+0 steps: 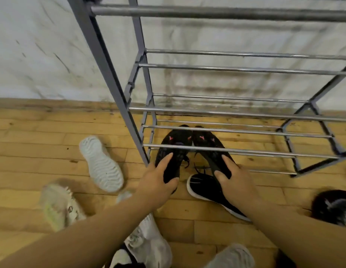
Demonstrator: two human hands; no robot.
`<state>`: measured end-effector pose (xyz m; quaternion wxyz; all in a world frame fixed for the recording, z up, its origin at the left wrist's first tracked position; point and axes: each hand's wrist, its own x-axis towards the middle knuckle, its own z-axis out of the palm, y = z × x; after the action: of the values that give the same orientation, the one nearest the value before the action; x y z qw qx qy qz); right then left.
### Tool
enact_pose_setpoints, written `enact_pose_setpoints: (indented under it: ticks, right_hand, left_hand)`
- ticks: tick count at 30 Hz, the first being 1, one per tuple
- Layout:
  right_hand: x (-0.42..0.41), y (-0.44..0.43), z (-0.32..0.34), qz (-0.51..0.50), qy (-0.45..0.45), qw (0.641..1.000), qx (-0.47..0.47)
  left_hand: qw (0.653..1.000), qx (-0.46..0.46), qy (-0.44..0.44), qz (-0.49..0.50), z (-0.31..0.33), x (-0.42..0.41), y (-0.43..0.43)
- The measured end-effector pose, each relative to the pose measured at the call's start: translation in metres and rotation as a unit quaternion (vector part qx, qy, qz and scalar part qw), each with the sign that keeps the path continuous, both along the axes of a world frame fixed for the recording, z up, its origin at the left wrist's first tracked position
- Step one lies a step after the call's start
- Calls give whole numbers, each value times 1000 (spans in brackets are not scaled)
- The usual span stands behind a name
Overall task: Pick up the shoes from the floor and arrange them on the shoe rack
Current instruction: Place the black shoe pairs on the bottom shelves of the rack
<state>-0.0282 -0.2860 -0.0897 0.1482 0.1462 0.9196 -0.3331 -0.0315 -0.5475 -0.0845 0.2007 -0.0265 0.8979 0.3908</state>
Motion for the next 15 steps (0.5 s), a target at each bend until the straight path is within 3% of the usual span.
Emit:
enact_pose_setpoints:
  ticks: [6, 11, 15]
  right_hand:
    - [-64, -33, -41, -34, 41, 999, 0]
    - [-66, -36, -63, 62, -40, 996, 56]
    - [-62, -27, -65, 102, 1, 992, 70]
  left_hand:
    - [998, -29, 37, 37, -41, -64, 33]
    - [985, -149, -33, -80, -57, -80, 25]
    - [975, -202, -17, -86, -64, -76, 31]
